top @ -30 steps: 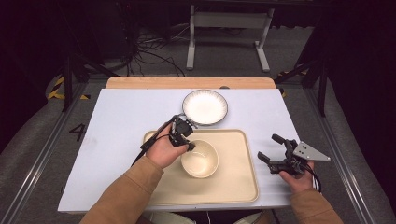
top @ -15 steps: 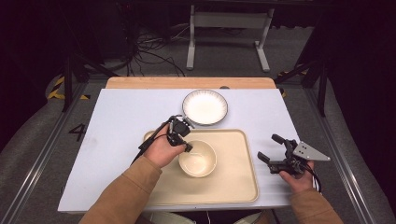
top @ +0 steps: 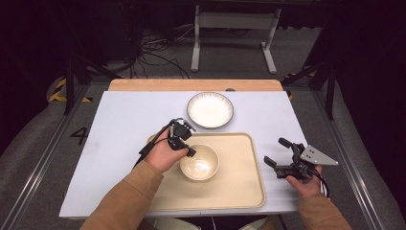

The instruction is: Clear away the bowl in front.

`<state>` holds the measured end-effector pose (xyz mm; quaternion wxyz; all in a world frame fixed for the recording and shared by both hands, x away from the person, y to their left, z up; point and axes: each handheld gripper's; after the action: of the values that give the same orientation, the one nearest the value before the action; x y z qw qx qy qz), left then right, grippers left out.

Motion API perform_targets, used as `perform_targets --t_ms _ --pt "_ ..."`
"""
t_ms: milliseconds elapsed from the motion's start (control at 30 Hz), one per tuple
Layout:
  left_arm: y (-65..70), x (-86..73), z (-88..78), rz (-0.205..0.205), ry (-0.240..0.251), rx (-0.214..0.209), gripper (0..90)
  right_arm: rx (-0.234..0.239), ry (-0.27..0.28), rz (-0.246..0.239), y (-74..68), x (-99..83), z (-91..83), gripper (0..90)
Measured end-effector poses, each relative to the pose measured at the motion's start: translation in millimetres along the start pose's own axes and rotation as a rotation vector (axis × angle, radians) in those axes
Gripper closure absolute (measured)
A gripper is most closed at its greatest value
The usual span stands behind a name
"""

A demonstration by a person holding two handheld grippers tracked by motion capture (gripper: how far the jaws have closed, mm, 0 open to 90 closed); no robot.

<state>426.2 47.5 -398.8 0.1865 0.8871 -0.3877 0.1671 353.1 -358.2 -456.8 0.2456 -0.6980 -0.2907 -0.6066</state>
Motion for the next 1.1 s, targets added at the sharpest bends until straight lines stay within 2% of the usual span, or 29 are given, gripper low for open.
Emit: perform_targets --t_ms 67,100,133,200,233,400,433,467,633,667,700,767,833,900,1100 --pt "0.9 -0.3 -1.9 0.002 0.008 0.001 65.1 0.0 -0.001 -0.001 -0.1 0.0 0.1 4.5" --pt "2.3 -1.2 -4.4 0.01 0.034 -0.003 61.4 -0.001 -0.001 -0.003 -0.2 0.0 0.0 4.5" --pt "3.3 -1.8 -5.8 0.002 0.046 -0.011 59.4 -0.001 -0.001 -0.003 -0.2 0.0 0.0 4.5" --pt "3.3 -2.1 -7.0 0.005 0.055 -0.013 56.6 -0.001 -0.002 -0.003 -0.2 0.0 0.0 4.5" --pt "4.5 -3.3 -9.5 0.003 0.07 -0.01 56.6 -0.001 -0.002 -0.003 -0.3 0.0 0.1 4.5" --pt "6.0 -10.0 -21.6 0.033 0.138 0.022 43.8 -0.001 -0.006 -0.004 -0.5 0.1 0.3 4.5" --pt "6.0 -10.0 -21.6 0.033 0.138 0.022 41.2 0.0 -0.006 -0.003 -0.7 0.2 0.5 4.4" --pt "6.0 -13.9 -27.4 0.048 0.164 0.039 38.7 0.001 -0.008 -0.005 -0.7 0.3 0.6 4.5" --pt "6.3 -22.6 -37.8 0.058 0.209 0.057 33.1 0.001 -0.011 -0.004 -0.7 0.3 0.8 4.5" --pt "7.1 -25.3 -39.8 0.047 0.22 0.059 32.4 0.001 -0.01 -0.005 -0.5 0.3 0.9 4.5" --pt "5.7 -27.4 -42.7 0.071 0.224 0.07 32.4 0.001 -0.01 -0.005 -0.5 0.3 0.9 4.5" --pt "5.6 -34.2 -49.0 0.073 0.252 0.081 27.9 0.001 -0.01 -0.005 -0.4 0.3 0.9 4.5" --pt "5.9 -39.2 -51.9 0.052 0.263 0.084 25.4 0.002 -0.01 -0.005 -0.4 0.3 0.9 4.4" --pt "6.0 -41.3 -53.6 0.056 0.257 0.087 25.5 0.001 -0.011 -0.003 -0.5 0.3 0.9 4.5" --pt "3.7 -58.3 -62.4 0.058 0.308 0.126 18.2 0.002 -0.011 -0.007 -0.6 0.4 0.9 4.4"
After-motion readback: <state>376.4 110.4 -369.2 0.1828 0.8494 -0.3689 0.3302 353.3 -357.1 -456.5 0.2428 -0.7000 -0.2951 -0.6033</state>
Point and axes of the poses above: each handheld gripper's, and its own axes: z roughly forward along the jaws, x roughly out of its top, y roughly to its right, and after that the axes turned 1 degree about -y, right-handed
